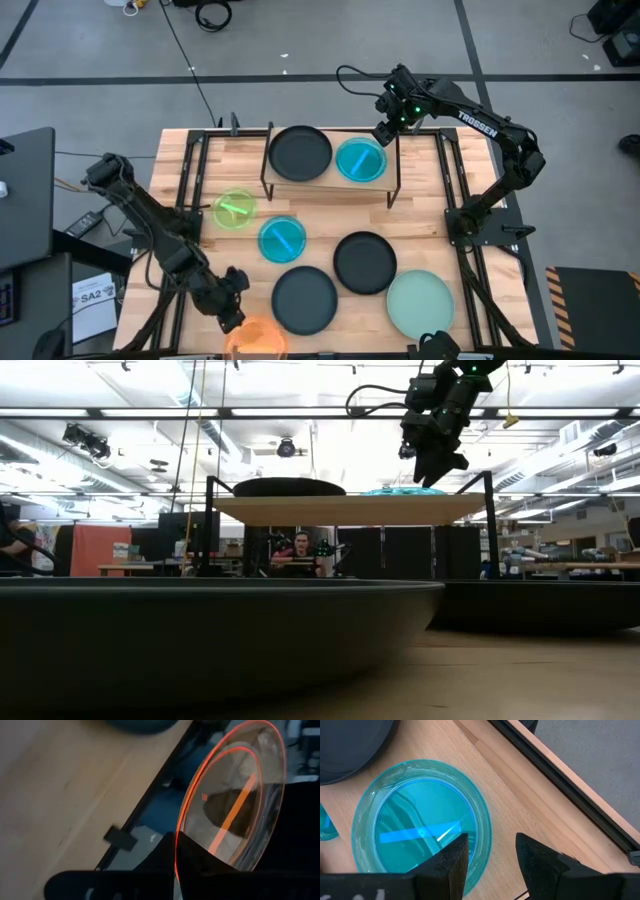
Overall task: Place and stack plates onto a shelf
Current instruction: Stack the orange plate on top of the blue plate on the shelf
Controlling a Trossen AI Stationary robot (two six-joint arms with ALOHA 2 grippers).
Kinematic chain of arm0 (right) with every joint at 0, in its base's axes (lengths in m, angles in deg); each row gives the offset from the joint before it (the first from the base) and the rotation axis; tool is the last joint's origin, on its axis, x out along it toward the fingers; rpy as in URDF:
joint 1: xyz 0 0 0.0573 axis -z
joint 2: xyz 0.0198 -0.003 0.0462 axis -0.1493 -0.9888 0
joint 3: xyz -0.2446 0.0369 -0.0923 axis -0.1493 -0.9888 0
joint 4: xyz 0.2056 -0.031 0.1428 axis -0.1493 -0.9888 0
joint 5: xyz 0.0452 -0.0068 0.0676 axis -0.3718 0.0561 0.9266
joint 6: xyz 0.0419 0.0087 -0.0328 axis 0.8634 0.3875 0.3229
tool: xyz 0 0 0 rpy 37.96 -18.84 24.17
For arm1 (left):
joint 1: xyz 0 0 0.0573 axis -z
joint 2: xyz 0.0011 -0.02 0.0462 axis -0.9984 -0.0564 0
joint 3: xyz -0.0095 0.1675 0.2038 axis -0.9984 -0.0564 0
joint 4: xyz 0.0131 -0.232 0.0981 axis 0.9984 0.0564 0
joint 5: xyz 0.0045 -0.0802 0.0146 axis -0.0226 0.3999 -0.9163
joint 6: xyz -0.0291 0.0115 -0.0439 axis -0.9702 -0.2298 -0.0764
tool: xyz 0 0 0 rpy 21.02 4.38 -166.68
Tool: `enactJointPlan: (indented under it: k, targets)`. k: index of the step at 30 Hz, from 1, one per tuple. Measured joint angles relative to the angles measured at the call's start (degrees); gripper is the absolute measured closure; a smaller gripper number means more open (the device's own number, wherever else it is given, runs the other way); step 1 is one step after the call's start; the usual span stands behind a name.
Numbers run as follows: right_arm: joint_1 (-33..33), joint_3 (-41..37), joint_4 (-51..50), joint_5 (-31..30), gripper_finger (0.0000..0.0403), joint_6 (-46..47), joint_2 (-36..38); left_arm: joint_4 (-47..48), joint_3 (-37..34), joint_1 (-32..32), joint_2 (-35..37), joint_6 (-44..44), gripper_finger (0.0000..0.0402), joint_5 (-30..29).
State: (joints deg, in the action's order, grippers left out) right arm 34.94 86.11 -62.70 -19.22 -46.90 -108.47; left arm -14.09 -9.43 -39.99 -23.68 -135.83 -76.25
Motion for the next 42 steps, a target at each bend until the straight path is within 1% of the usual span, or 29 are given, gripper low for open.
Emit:
enactJointPlan:
  k: [7, 15, 21, 26, 30, 34, 38, 42]
  targets:
    - [0.00, 0.00, -0.01, 0.06, 0.0233, 0.02, 0.00, -0.03, 0.09, -6.37, 2.85, 7.84, 0.0393, -0.24]
    - [-0.56, 0.00, 0.01, 0.10, 0.0233, 2.98, 0.00, 0.09, 0.09, -17.55, 3.06, 17.18, 0.0393, -0.37]
    - [-2.70, 0.00, 0.01, 0.13, 0.0233, 3.68, 0.00, 0.00, 0.09, -26.70, 3.06, 20.57, 0.0393, -6.35]
    - [-5.57, 0.00, 0.03, 0.15, 0.0233, 3.70, 0.00, 0.02, 0.09, -33.19, 3.06, 22.19, 0.0393, -8.60]
    - [-8.27, 0.00, 0.01, 0.19, 0.0233, 3.83, 0.00, 0.02, 0.09, -36.92, 3.06, 24.81, 0.0393, -10.13]
    - [-11.14, 0.00, 0.10, 0.34, 0.0233, 6.41, 0.00, 0.04, 0.09, -39.73, 3.04, 26.62, 0.0393, -10.64]
    - [-13.97, 0.00, 1.23, 0.56, 0.0233, 6.81, 0.00, 0.04, 0.09, -41.72, 3.04, 26.92, 0.0393, -10.64]
    - [-17.03, 0.00, 3.68, 0.58, 0.0233, 9.18, 0.00, 0.04, 0.09, -43.03, 3.04, 26.92, 0.0393, -10.64]
